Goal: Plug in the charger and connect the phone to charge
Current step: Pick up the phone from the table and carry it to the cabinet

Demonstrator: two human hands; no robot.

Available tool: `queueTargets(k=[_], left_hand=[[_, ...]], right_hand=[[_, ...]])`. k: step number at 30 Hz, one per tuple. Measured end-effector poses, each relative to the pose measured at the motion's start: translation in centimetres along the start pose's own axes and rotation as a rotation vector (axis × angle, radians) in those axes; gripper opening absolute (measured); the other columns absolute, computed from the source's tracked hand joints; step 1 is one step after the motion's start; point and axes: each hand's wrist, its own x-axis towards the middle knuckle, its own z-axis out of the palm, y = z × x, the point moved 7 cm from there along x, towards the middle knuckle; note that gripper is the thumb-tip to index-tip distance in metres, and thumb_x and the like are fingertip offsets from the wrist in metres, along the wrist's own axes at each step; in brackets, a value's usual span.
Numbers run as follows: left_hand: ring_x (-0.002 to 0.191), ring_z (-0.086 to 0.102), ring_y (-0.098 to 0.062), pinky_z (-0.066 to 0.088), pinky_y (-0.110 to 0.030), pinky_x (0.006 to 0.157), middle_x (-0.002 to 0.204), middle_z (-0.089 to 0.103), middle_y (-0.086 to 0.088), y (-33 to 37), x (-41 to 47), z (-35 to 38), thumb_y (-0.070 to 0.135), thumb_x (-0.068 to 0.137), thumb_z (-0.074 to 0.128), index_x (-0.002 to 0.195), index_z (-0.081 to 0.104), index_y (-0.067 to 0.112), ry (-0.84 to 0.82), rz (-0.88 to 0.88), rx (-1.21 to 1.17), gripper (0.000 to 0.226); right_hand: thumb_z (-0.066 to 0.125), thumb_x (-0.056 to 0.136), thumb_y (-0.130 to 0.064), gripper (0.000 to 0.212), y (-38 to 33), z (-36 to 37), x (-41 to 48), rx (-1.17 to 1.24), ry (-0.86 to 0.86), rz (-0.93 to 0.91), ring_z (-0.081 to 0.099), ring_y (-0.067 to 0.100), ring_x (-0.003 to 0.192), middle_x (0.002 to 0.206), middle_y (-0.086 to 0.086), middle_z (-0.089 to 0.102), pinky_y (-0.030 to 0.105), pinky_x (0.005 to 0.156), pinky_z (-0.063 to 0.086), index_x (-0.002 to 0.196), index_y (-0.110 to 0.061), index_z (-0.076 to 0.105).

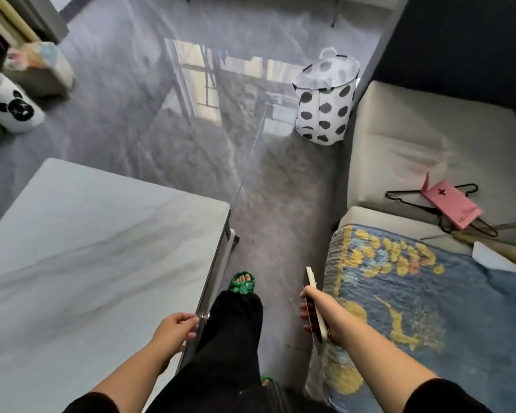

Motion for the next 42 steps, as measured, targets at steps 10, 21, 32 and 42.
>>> queueTargets(k=[10, 21, 32, 42], left_hand=[[0.088, 0.059, -0.022, 0.038, -0.026, 0.066, 0.107, 0.067, -0.011, 21.8, 8.5, 1.8, 0.021, 0.093, 0.056, 0.113, 0.060, 0.009, -0.126, 0.045, 0.010, 0.023], [0.098, 0.064, -0.024, 0.043, -0.033, 0.082, 0.109, 0.067, -0.009, 42.7, 18.4, 3.4, 0.020, 0.094, 0.056, 0.113, 0.061, 0.012, -0.037, 0.068, -0.369, 0.022], [0.090, 0.066, -0.024, 0.047, -0.030, 0.069, 0.101, 0.069, -0.010, 37.5, 20.1, -5.4, 0.015, 0.089, 0.063, 0.108, 0.066, 0.011, 0.395, -0.222, -0.824, 0.020], [0.095, 0.067, -0.023, 0.046, -0.032, 0.076, 0.105, 0.070, -0.008, 35.4, 22.2, -18.7, 0.021, 0.088, 0.063, 0.106, 0.065, 0.014, 0.479, -0.339, -1.058, 0.019]], right_hand=[[0.061, 0.079, -0.029, 0.018, -17.0, -6.6, 3.6, -0.050, 0.090, 0.061, 0.043, 0.021, 0.056, 0.071, 0.007, 0.045, 0.027, 0.052, 0.037, 0.082, -0.013, 0.054], [0.059, 0.076, -0.030, 0.022, -39.8, -11.3, 13.4, -0.483, 0.116, 0.069, 0.044, 0.018, 0.053, 0.076, 0.007, 0.044, 0.023, 0.051, 0.038, 0.089, -0.013, 0.054], [0.056, 0.078, -0.024, 0.018, -61.9, 13.6, 18.1, -1.107, -0.208, -0.171, 0.043, 0.025, 0.071, 0.074, 0.007, 0.044, 0.035, 0.064, 0.036, 0.090, -0.011, 0.053], [0.064, 0.074, -0.029, 0.027, -71.4, 37.6, 19.8, -1.272, -0.325, -0.156, 0.053, 0.023, 0.074, 0.090, 0.008, 0.052, 0.031, 0.058, 0.047, 0.096, -0.016, 0.058]])
